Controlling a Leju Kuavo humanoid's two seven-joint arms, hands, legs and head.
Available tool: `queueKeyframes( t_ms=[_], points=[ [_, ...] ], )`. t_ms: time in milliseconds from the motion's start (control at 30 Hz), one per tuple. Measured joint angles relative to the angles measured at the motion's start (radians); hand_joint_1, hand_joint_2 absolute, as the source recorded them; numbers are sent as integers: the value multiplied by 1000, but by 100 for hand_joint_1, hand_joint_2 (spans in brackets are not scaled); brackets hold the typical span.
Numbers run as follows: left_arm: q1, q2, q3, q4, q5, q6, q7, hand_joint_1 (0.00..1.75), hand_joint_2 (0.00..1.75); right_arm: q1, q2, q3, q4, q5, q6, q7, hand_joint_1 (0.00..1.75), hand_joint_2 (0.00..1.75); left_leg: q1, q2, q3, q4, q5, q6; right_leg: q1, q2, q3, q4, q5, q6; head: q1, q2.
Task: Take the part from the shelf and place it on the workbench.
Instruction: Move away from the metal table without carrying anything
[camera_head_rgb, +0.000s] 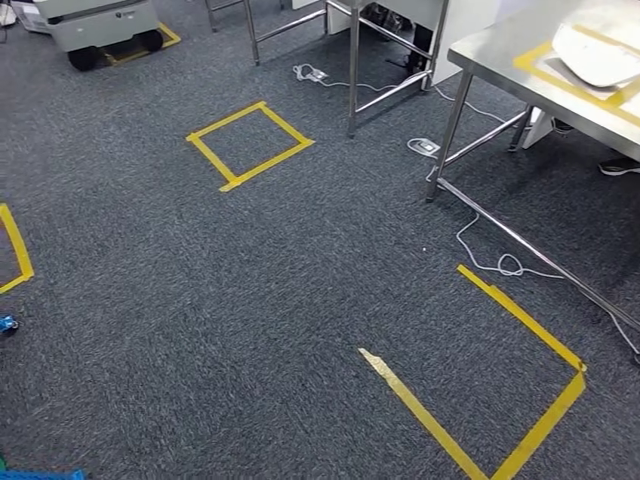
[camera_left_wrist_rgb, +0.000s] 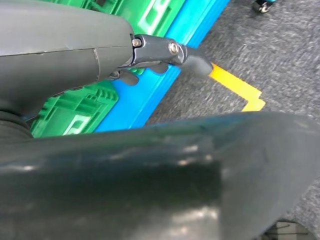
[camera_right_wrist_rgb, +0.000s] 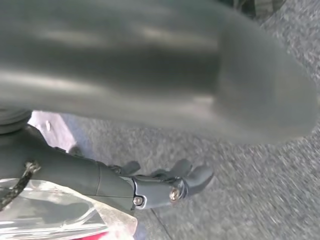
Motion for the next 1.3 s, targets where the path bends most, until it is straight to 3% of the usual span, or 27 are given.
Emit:
queueKeyframes(
  t_ms=[67,100,133,200,233,267,333,400,467,500,567,633,700,733,767,800,833,867,933,1000,1033,1067,1133,1200,1233,1267,1300],
  points=[
    [-3,0,10,-1,-9,-1,-3,0,0,-1,4,-7,-1,11,5,-4,0,0,-2,55,-27,58,-34,-9,-1,-32,7,-6,1,-10,-8,0],
    [-6,0,14,-2,-13,-2,-5,0,0,-1,7,-12,-1,16,8,-6,0,0,-2,93,-56,119,-65,-13,1,-50,10,-7,-1,-14,-12,0],
    [-8,0,16,-2,-16,-3,-8,0,0,-1,10,-17,-1,21,11,-8,0,0,-2,117,-92,190,-96,-17,3,-68,11,-7,-4,-17,-15,0],
    [-9,0,21,-2,-22,-4,-12,0,0,-1,13,-26,0,30,14,-11,0,0,1,133,-142,287,-121,-20,6,-103,12,-7,-11,-20,-15,0],
    [-9,0,26,-2,-25,-4,-14,0,0,-3,13,-30,0,34,14,-13,0,0,2,136,-141,282,-105,-19,7,-119,13,-7,-15,-20,-15,0],
    [-9,0,30,-2,-28,-4,-15,0,0,-4,14,-34,0,39,15,-15,0,0,2,141,-120,241,-75,-17,7,-133,16,-7,-20,-19,-15,0],
    [-10,0,37,-2,-34,-4,-19,0,0,-8,17,-41,0,48,18,-19,0,0,-4,177,-47,104,-15,-8,10,-158,28,-6,-30,-13,-15,0],
    [-14,0,41,-2,-42,-3,-24,0,0,-12,21,-49,0,58,21,-24,0,0,-12,206,-6,22,3,3,14,-180,37,-6,-38,-5,-15,0],
    [-17,0,50,-2,-50,-2,-27,0,0,-20,25,-56,0,72,24,-29,0,0,-16,194,-6,12,2,12,15,-200,48,-10,-42,4,-14,0],
    [-17,-1,55,-2,-53,-1,-29,0,0,-25,26,-60,0,79,26,-32,0,0,-14,185,-5,7,5,17,14,-196,51,-10,-45,9,-14,0],
    [-18,-3,64,-2,-62,-1,-33,0,0,-32,28,-69,0,91,28,-38,0,0,-9,165,0,-4,11,26,12,-148,41,22,-69,16,-10,0],
    [-23,-4,68,-2,-67,0,-36,0,0,-32,28,-81,2,99,29,-43,0,0,-7,145,2,-7,12,33,9,-92,-20,135,-123,19,-7,0],
    [-27,-4,73,-2,-72,0,-41,0,0,-31,29,-92,4,110,29,-48,0,0,-9,120,2,-7,10,37,9,-80,-99,263,-159,20,-6,0],
    [-28,-4,77,-2,-76,1,-43,0,0,-32,30,-98,6,116,29,-51,0,0,-9,107,5,-7,9,37,9,-79,-119,283,-149,21,-6,0],
    [-28,-4,81,-2,-80,1,-45,0,0,-33,30,-103,7,121,29,-54,0,0,-9,92,8,-7,7,36,9,-77,-121,264,-117,21,-6,0],
    [-29,-4,84,-2,-84,2,-47,0,0,-35,31,-107,8,126,29,-57,0,0,-8,78,12,-6,5,33,7,-70,-103,207,-72,20,-5,0],
    [-30,-4,87,-1,-86,2,-49,0,0,-37,32,-113,9,130,29,-60,0,0,-7,64,16,-6,2,29,4,-47,-77,139,-31,20,-5,0],
    [-32,-4,89,-1,-87,3,-51,0,0,-38,33,-118,10,133,30,-62,0,0,-8,51,16,-2,-1,24,0,-21,-51,75,-6,19,-5,0],
    [-36,-4,93,-1,-89,4,-53,0,0,-40,37,-126,13,139,31,-65,0,0,-7,26,9,2,-2,13,-3,15,-23,18,2,15,-5,0],
    [-38,-3,100,0,-90,6,-54,0,0,-44,39,-133,15,144,31,-67,0,0,-2,8,1,4,0,4,0,-2,-16,12,1,6,-5,0],
    [-38,-2,104,0,-92,6,-54,0,0,-46,40,-135,15,146,31,-69,0,0,-1,20,-3,12,-5,-1,1,-14,-14,10,1,0,-7,0],
    [-40,-2,108,1,-95,6,-54,0,0,-47,42,-138,15,150,31,-71,0,0,-1,43,-13,35,-19,-5,1,-28,-11,7,2,-7,-11,0],
    [-48,-2,112,3,-101,7,-57,0,0,-49,46,-147,17,160,32,-77,0,0,-2,104,-65,142,-75,-13,4,-61,-5,3,-1,-19,-18,0],
    [-54,-2,116,7,-108,8,-60,0,0,-51,49,-159,20,173,35,-84,0,0,2,128,-130,268,-123,-18,9,-96,-4,3,-7,-24,-20,0],
    [-55,-2,119,8,-110,8,-62,0,0,-53,49,-164,20,178,37,-87,0,0,3,132,-144,294,-123,-19,11,-112,-4,3,-10,-25,-20,0],
    [-55,-2,123,10,-113,9,-62,0,0,-54,49,-169,20,183,39,-89,0,0,3,135,-138,280,-103,-18,12,-126,-3,3,-13,-25,-20,0],
    [-55,-2,126,11,-115,9,-63,0,0,-56,50,-173,20,188,40,-90,0,0,3,141,-113,233,-70,-16,12,-139,0,3,-17,-23,-20,0]
  ],
)
